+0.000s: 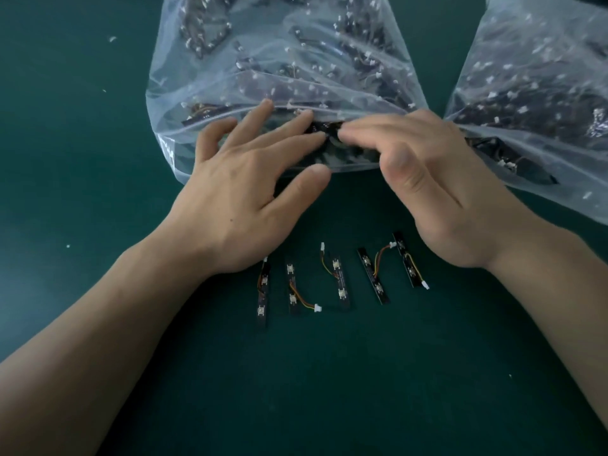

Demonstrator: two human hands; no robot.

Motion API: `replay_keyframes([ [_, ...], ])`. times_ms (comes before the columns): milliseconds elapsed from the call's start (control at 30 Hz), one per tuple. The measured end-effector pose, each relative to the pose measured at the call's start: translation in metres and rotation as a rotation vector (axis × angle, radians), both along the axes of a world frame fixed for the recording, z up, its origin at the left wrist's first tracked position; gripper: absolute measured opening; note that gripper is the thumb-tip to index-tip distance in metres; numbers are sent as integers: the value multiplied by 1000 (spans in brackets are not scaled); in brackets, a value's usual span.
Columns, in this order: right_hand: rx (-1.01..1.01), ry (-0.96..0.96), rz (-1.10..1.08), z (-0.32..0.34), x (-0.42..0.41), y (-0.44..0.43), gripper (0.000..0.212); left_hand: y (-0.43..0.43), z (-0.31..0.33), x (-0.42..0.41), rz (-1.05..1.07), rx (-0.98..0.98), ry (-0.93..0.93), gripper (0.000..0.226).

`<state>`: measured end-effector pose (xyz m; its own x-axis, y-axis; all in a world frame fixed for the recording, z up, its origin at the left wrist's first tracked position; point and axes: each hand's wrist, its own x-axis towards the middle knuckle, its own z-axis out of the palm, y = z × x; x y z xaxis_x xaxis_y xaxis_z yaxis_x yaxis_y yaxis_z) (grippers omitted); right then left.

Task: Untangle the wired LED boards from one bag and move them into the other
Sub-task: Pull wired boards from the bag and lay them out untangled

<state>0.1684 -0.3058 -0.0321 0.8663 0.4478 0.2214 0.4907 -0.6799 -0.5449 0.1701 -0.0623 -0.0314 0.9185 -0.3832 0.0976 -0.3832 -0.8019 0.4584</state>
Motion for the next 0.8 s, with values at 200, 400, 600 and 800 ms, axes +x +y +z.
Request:
replay_keyframes([
  [200, -59, 28, 53, -5, 1, 1, 84, -1, 2, 1, -54, -204, -64, 32],
  [400, 112, -102, 162, -4, -1, -3, 81, 2, 2, -1, 4, -345, -98, 21],
  [600, 122, -45, 63, -3, -4, -5, 56, 1, 0, 0, -14, -121, -59, 40],
  [800, -1, 5, 44, -4, -4, -1, 73, -2, -1, -2, 17, 10, -51, 53],
])
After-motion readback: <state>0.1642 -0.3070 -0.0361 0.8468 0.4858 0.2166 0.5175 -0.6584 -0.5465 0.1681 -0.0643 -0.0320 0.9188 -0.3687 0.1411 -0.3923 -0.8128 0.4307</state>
